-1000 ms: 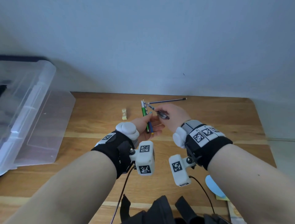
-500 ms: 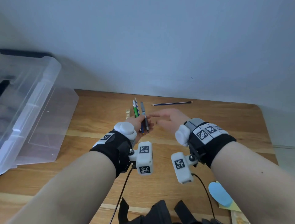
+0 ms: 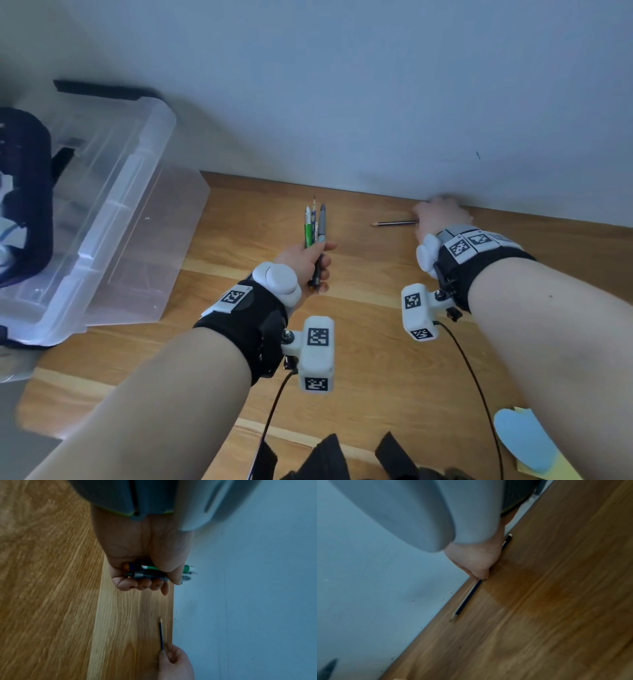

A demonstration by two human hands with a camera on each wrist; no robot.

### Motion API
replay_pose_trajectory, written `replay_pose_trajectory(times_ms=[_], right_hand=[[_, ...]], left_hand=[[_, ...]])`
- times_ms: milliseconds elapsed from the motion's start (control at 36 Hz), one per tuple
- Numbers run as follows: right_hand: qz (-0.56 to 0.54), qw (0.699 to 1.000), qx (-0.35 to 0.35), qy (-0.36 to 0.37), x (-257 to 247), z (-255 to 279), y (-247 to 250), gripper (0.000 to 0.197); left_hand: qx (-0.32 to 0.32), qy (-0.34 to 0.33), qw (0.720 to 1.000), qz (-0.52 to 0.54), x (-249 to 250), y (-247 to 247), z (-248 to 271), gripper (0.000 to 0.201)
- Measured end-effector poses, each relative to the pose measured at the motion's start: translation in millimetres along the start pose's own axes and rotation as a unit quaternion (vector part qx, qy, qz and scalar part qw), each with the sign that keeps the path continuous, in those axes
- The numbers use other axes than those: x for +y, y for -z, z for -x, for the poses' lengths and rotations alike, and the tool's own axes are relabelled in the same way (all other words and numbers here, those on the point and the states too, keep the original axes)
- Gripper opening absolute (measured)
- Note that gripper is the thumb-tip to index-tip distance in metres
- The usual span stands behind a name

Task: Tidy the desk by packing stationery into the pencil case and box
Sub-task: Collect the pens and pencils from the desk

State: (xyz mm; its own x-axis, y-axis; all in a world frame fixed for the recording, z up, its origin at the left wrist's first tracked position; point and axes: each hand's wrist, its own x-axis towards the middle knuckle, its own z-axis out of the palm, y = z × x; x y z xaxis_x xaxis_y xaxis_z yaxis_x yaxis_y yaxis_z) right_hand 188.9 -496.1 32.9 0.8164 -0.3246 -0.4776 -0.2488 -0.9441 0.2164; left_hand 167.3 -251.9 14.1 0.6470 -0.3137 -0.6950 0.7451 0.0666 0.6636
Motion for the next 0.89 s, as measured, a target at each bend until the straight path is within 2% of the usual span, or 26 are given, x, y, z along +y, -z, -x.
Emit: replay_pose_trajectory(times_ms=[111,194,278,333,417,472,528,583,611,667,722,778,833,889], right_hand=[[-0.011,0.999,0.043,-0.005,19.2,5.2,-2.9,0.038],[-0.031,0.999,0.043,-0.006,24.1,12.7,-14.6,0.029],[-0.125,0.991,0.055,-0.004,24.4,25.6,-27.6,0.032],[-0.237,0.968,0.082,-0.005,19.6,37.1,-33.1,0.032],[-0.430,0.897,0.103,0.005,11.9,57.8,-42.8,0.032],[-0.588,0.805,0.077,-0.007,2.8,67.4,-50.8,0.028],[-0.696,0.717,0.021,-0.032,1.8,83.2,-57.6,0.024],[-0.742,0.669,-0.033,-0.037,4.0,96.5,-67.0,0.030],[-0.753,0.655,-0.054,-0.031,5.4,101.6,-73.1,0.035],[-0.746,0.660,-0.088,-0.007,9.9,113.3,-85.4,0.057],[-0.717,0.686,-0.117,0.030,13.0,123.9,-96.1,0.064],[-0.687,0.712,-0.131,0.054,15.7,132.9,-104.9,0.053],[-0.656,0.742,-0.126,0.047,18.9,139.3,-110.3,0.034],[-0.637,0.761,-0.116,0.036,21.3,146.3,-118.6,0.031]], left_hand=[[-0.018,-0.024,0.999,-0.013,3.3,-11.7,4.3,0.019],[-0.017,-0.022,1.000,-0.015,-3.2,-19.4,9.1,0.018],[-0.003,-0.012,1.000,-0.016,-16.8,-29.4,15.5,0.019],[0.008,-0.007,1.000,-0.025,-22.6,-33.3,18.7,0.020],[0.004,-0.005,0.999,-0.046,-35.1,-43.0,21.2,0.020],[-0.003,-0.004,0.998,-0.055,-43.2,-50.5,23.1,0.020],[-0.006,0.001,0.998,-0.062,-55.3,-66.2,27.3,0.020],[-0.010,0.007,0.997,-0.072,-66.8,-82.4,32.7,0.020],[-0.014,0.010,0.997,-0.081,-72.5,-89.3,35.0,0.019],[-0.031,0.020,0.993,-0.108,-84.2,-101.3,40.6,0.018],[-0.055,0.036,0.988,-0.137,-93.7,-110.6,47.4,0.019],[-0.069,0.051,0.984,-0.155,-103.1,-118.9,53.5,0.020],[-0.074,0.061,0.982,-0.165,-112.3,-125.9,58.4,0.019],[-0.068,0.068,0.981,-0.168,-124.2,-132.6,61.7,0.017]])
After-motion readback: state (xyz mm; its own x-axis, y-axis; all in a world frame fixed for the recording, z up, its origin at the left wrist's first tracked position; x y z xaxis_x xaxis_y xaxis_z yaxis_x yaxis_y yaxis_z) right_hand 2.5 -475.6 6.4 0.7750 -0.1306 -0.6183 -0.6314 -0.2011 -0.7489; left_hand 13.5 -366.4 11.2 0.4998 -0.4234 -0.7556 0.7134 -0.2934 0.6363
